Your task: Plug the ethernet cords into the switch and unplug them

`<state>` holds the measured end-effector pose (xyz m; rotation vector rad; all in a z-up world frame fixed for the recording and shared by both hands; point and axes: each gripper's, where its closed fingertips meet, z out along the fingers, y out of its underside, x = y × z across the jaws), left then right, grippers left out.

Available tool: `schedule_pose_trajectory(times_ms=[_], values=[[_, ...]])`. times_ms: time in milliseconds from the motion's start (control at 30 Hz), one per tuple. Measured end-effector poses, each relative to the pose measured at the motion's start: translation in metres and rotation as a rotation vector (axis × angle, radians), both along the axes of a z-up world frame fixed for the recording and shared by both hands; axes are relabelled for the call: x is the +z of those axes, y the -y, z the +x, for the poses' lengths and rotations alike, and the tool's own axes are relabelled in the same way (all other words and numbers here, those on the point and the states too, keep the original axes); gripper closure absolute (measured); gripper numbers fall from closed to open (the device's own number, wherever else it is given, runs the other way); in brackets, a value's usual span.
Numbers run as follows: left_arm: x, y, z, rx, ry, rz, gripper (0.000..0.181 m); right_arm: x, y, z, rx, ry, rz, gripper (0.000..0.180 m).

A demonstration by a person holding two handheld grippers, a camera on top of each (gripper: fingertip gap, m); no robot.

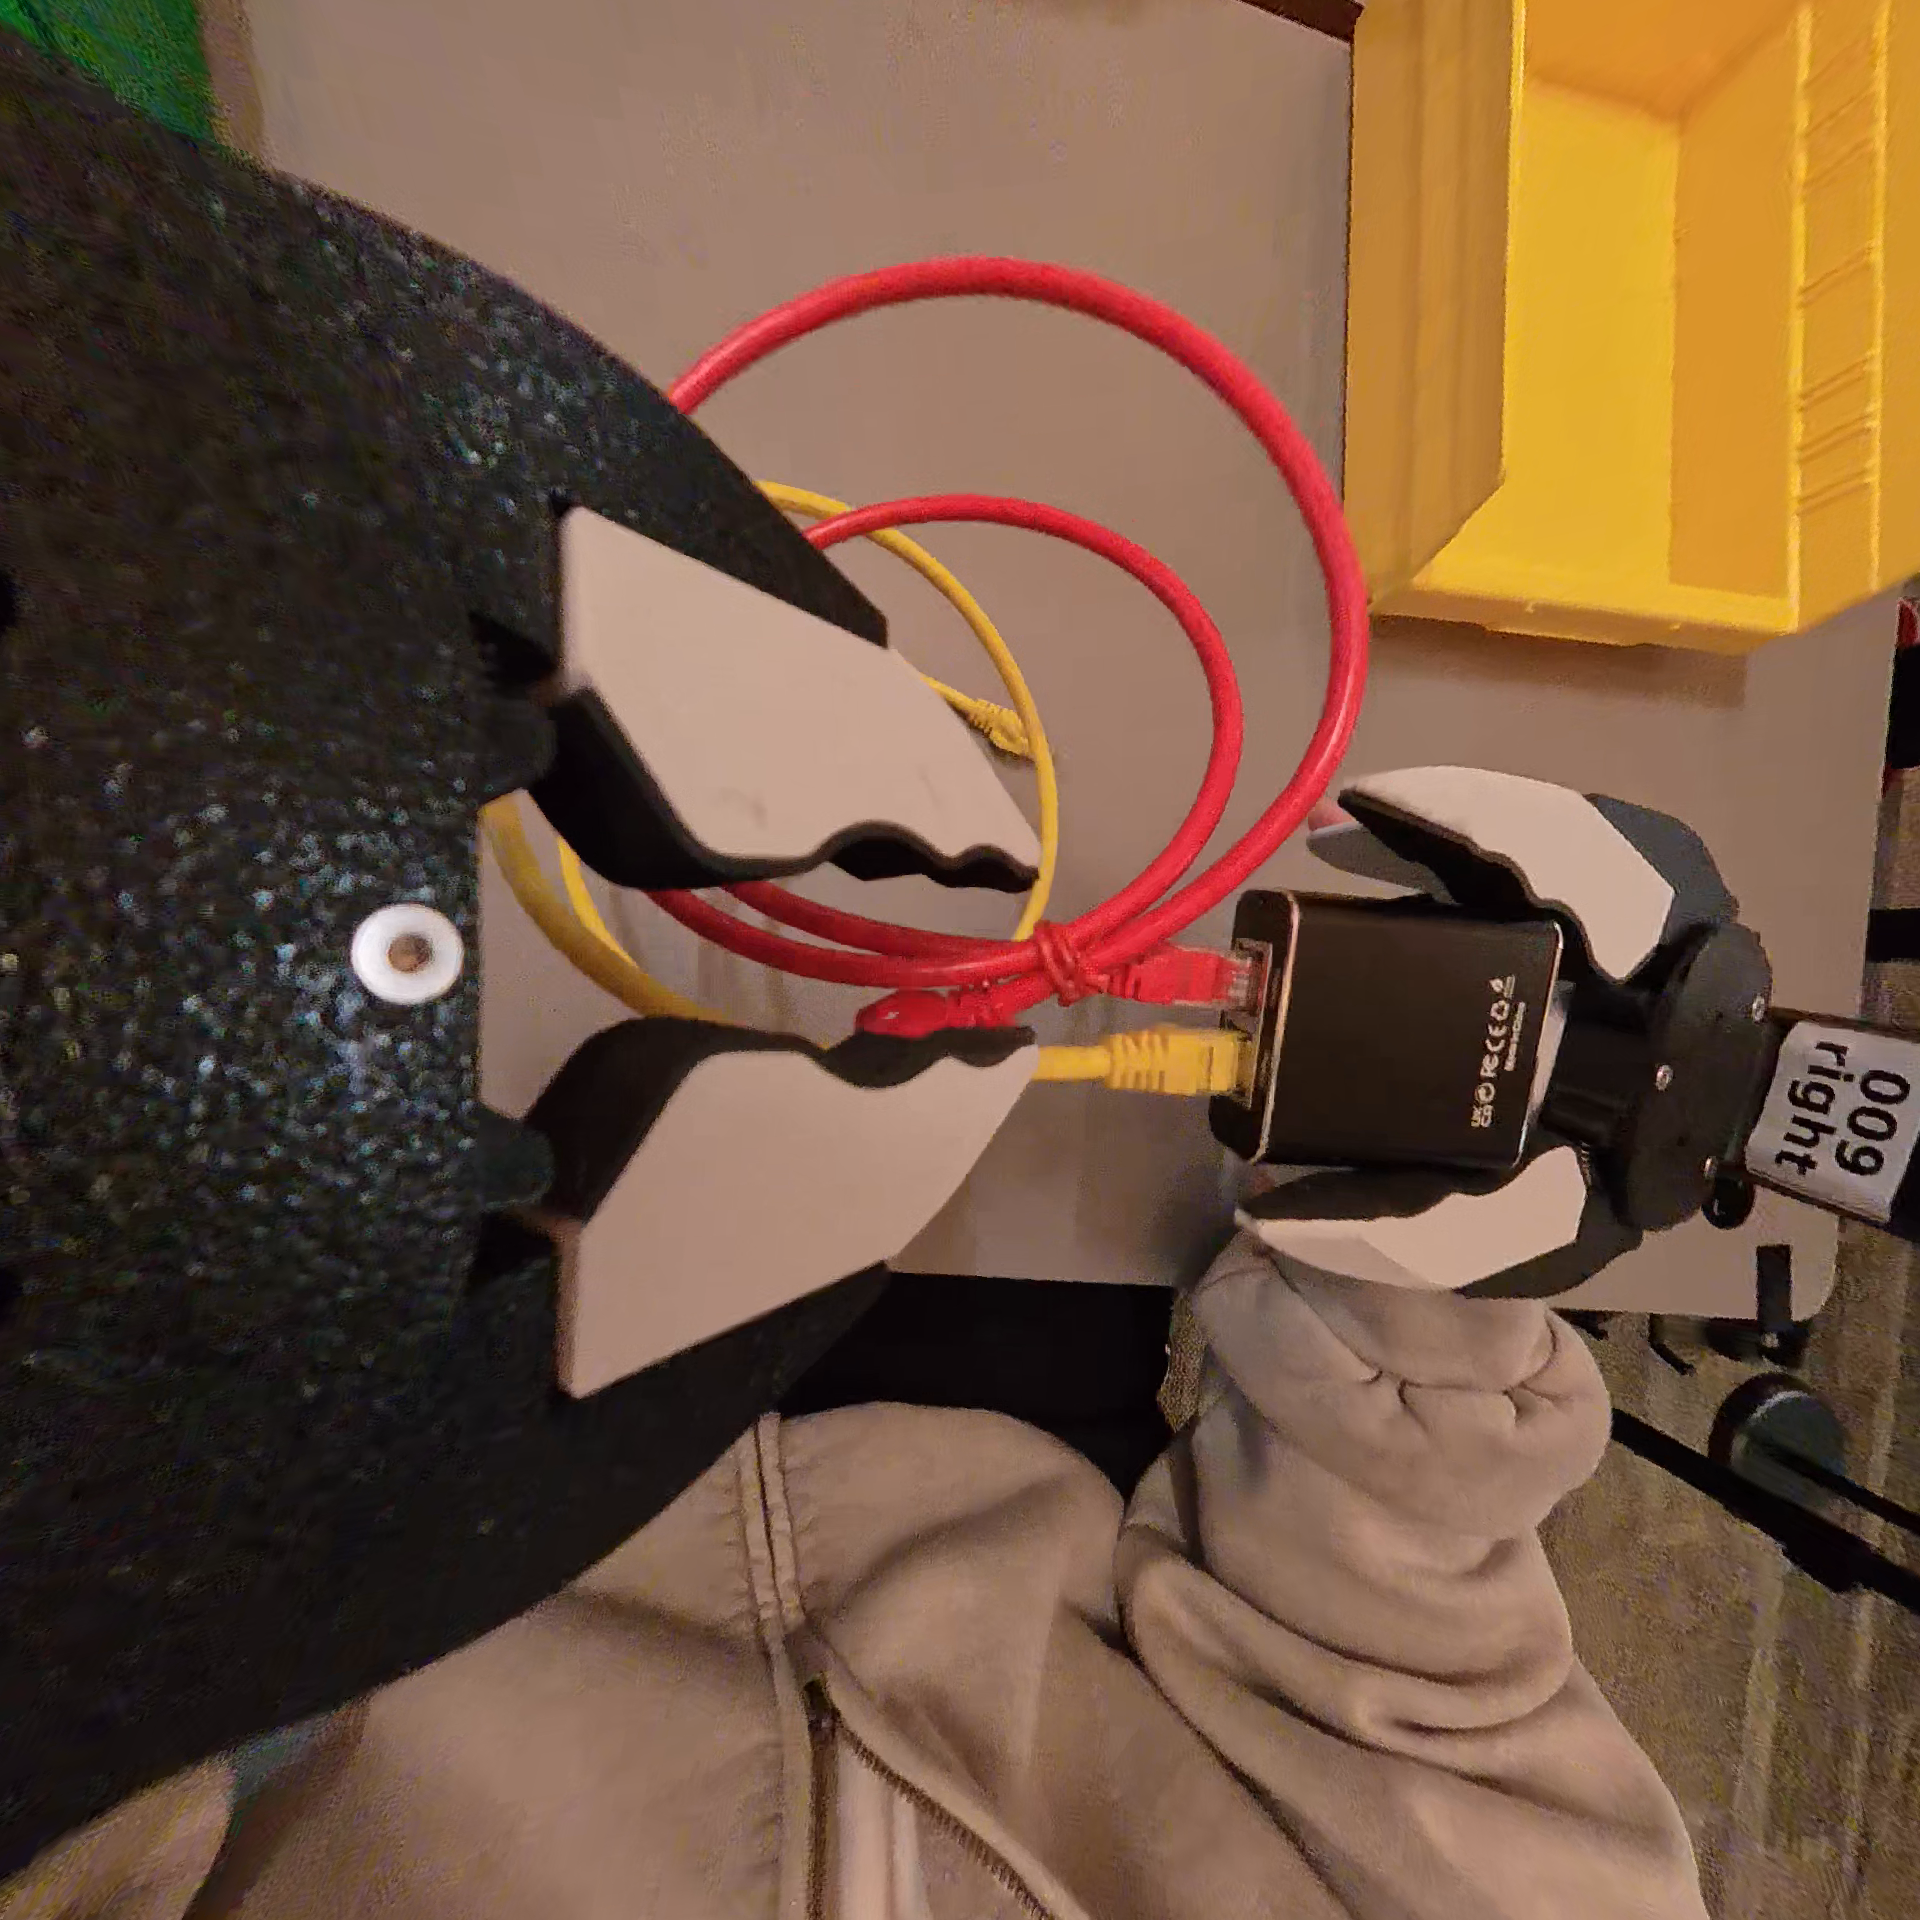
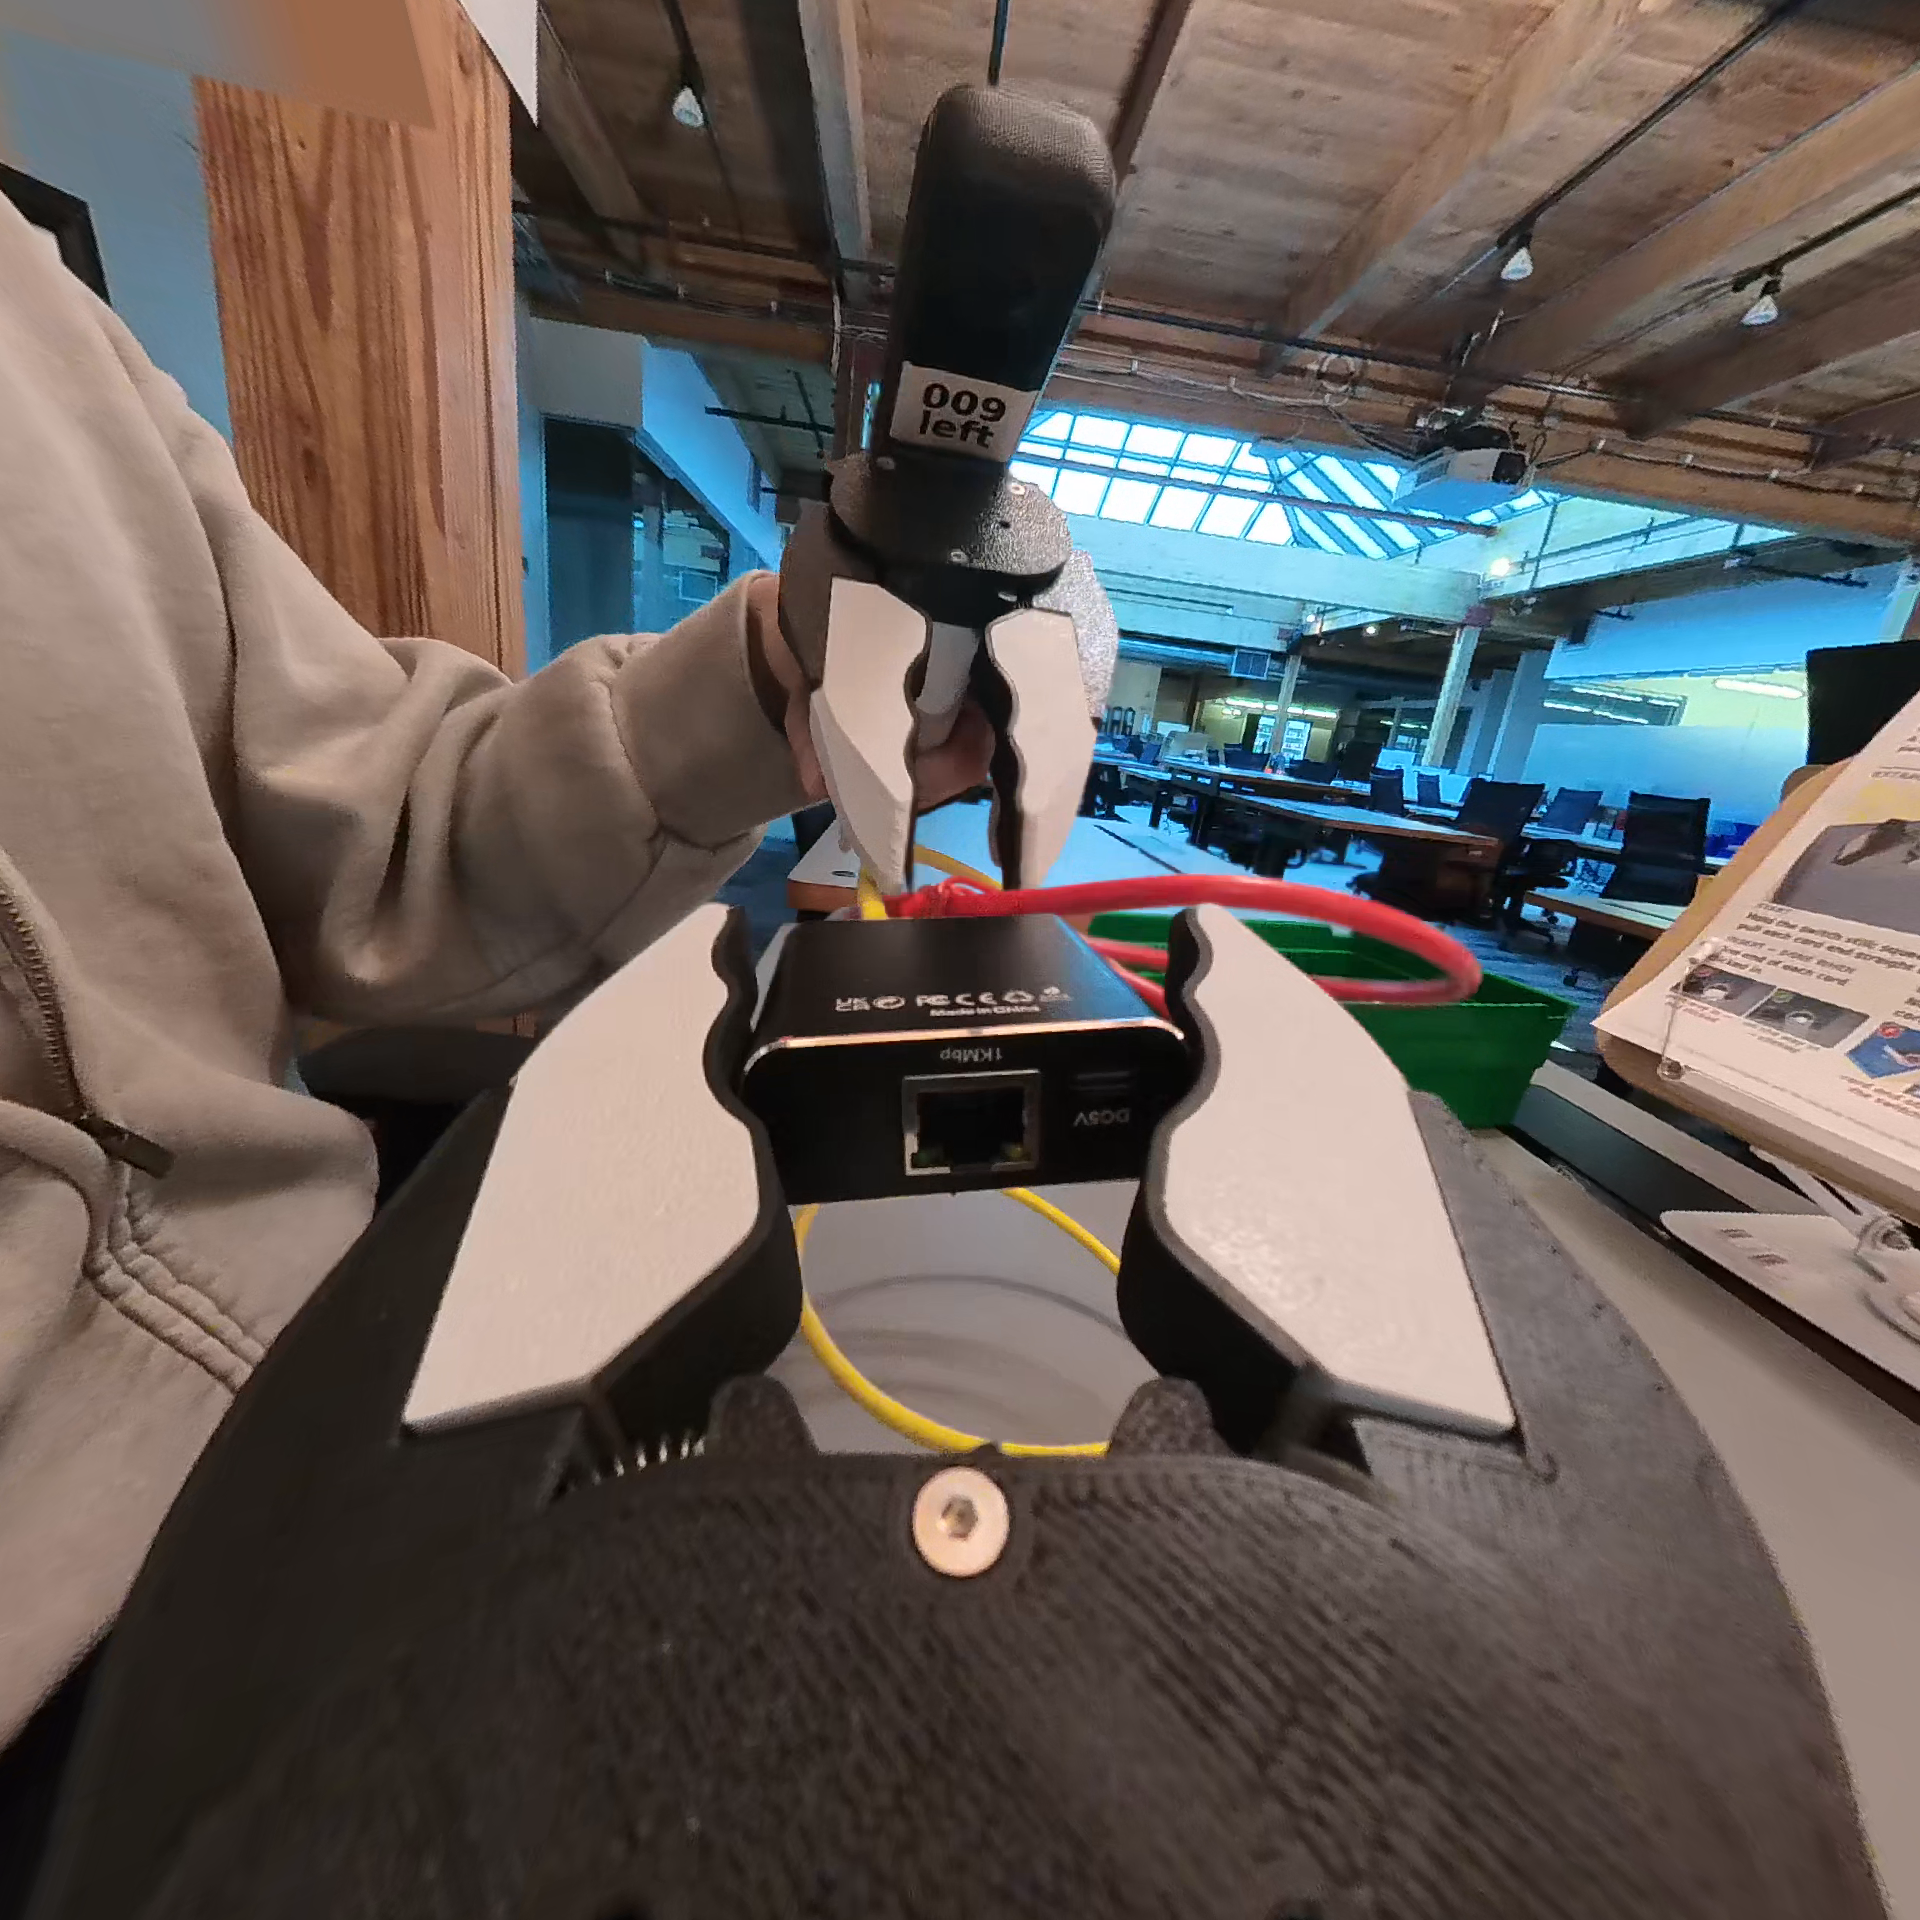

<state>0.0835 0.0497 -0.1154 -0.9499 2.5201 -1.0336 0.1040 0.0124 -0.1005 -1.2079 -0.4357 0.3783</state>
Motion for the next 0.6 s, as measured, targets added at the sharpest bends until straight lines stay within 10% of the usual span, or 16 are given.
schedule_pose_trajectory(times_ms=[600], values=[[-0.032, 0.004, 0.01, 0.013, -0.002, 0.064, 0.168, -0.005, -0.004, -0.001, -0.021, 0.031, -0.032, 0.102]])
